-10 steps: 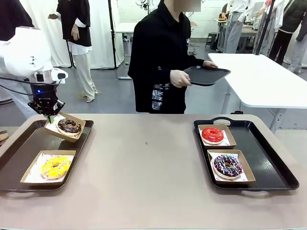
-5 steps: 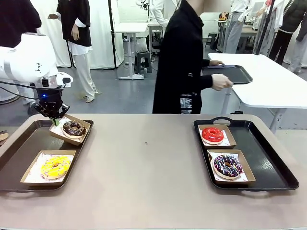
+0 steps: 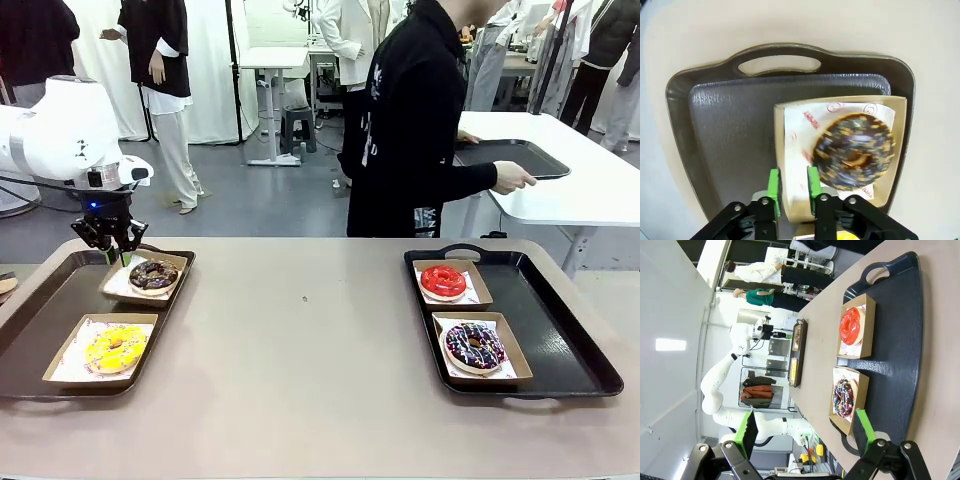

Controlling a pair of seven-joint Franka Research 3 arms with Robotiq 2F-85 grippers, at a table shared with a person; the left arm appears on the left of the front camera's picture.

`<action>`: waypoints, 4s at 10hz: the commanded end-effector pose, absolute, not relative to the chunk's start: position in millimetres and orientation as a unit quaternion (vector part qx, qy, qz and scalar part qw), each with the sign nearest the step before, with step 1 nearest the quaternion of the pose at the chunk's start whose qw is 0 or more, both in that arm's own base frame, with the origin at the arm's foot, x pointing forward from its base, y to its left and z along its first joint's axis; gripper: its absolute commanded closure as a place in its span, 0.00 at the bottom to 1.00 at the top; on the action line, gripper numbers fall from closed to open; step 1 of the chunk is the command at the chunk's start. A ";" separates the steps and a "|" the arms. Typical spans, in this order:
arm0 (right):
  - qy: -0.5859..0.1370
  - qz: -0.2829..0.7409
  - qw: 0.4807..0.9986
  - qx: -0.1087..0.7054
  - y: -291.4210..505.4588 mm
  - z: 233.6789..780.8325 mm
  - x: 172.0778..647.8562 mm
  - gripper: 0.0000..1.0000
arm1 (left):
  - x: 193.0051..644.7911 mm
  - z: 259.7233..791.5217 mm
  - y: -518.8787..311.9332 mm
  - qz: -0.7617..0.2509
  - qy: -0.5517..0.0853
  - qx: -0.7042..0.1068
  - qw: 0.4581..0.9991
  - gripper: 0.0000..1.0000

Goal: Individually package the donuts and arrange them on the tray.
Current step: Place the picked Paper togo box on the Handle tray.

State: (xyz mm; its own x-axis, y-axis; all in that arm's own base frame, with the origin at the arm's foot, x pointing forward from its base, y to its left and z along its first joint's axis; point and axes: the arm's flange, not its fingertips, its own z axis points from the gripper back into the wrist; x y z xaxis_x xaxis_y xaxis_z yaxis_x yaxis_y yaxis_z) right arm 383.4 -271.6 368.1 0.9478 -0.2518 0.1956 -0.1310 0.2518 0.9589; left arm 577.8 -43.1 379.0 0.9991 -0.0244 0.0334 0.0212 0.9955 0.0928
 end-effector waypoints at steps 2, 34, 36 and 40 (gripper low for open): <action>-0.160 -0.049 0.774 0.611 -269.3 369.3 384.1 0.00 | 562.4 398.1 -35.7 -0.024 -0.048 0.043 0.998 0.18; -0.160 -0.049 0.774 0.611 -269.3 369.3 384.1 0.00 | 419.9 391.3 199.2 0.065 -0.117 -0.533 0.835 0.00; -0.160 -0.049 0.774 0.611 -269.3 369.3 384.1 0.00 | 419.9 391.3 199.2 0.065 -0.117 -0.533 0.835 0.00; -0.160 -0.049 0.774 0.611 -269.3 369.3 384.1 0.00 | 419.9 391.3 199.2 0.065 -0.117 -0.533 0.835 0.00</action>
